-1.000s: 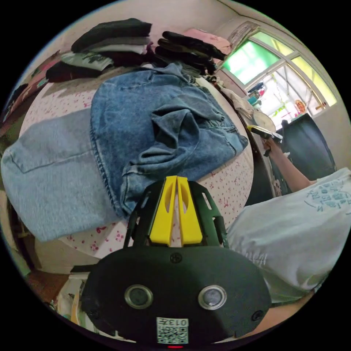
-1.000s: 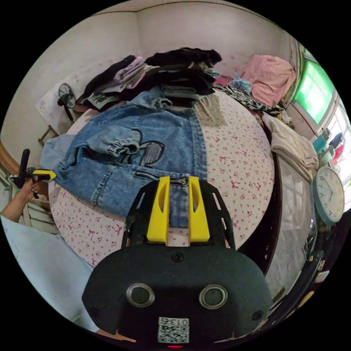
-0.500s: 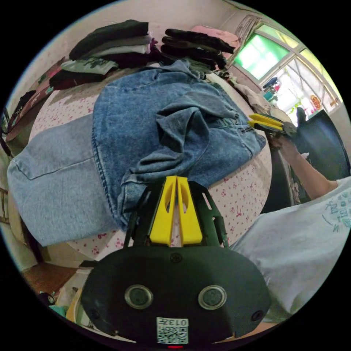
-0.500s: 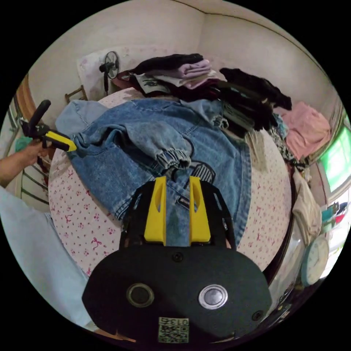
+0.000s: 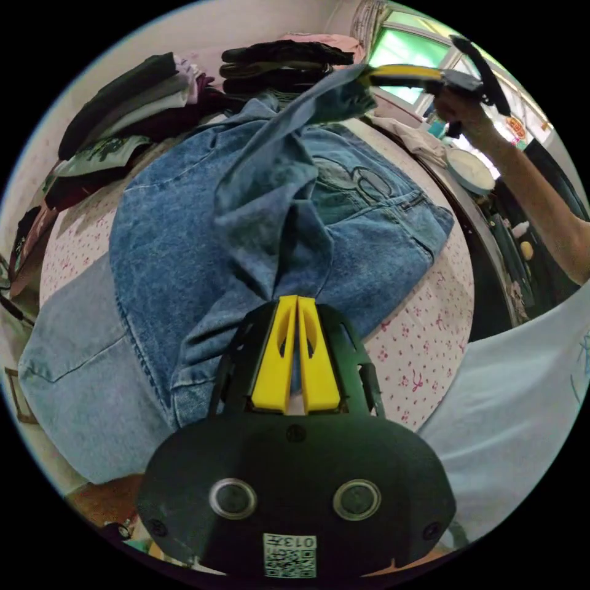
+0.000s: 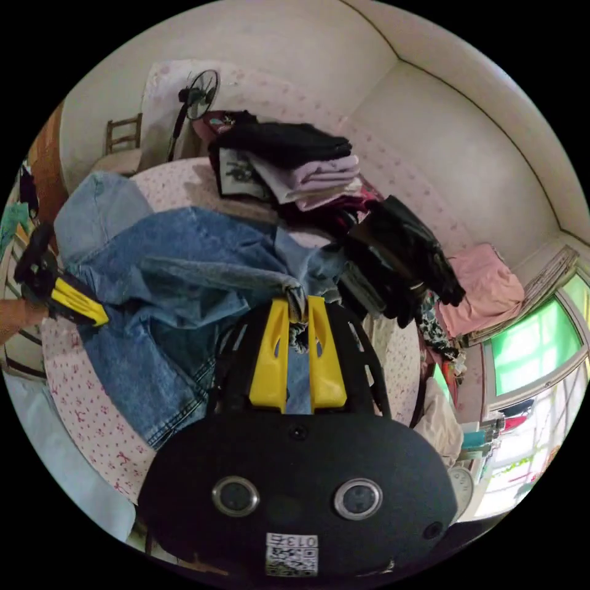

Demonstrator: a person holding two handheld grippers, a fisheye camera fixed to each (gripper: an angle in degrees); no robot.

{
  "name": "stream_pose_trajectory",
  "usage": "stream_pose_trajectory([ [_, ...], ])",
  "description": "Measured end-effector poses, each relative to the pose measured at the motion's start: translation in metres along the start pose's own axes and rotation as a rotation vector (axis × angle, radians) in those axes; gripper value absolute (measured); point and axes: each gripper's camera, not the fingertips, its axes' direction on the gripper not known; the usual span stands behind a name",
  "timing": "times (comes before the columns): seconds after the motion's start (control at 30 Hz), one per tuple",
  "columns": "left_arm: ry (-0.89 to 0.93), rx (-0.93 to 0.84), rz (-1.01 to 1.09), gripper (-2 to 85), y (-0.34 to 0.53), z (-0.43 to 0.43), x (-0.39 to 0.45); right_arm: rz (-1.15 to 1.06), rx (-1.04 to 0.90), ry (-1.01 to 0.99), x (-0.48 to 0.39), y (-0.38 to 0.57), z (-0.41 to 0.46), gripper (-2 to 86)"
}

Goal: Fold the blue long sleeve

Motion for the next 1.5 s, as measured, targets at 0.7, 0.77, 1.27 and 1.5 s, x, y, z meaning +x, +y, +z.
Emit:
stream_pose_trajectory([
  [0.7, -0.158, 0.128, -0.13, -0.4, -0.03, -0.02, -0.001, 0.005, 0.25, -0.04, 0.064, -0.054, -0.113, 5.8],
  [0.77, -0.12, 0.124, -0.149, -0.4, -0.028, -0.019, -0.01, 0.024, 0.216, -0.011, 0.07, -0.032, -0.103, 5.8],
  [1.27, -0.211, -0.001, -0.206, -0.4, 0.014, -0.015, -0.007, 0.272, 0.064, -0.049, 0.1, 0.179, -0.027, 5.8],
  [1.5, -0.143, -0.001, -0.242, -0.3, 0.029, -0.024, -0.01, 0.159, -0.198, -0.03, 0.059, 0.288, 0.027, 6.0],
])
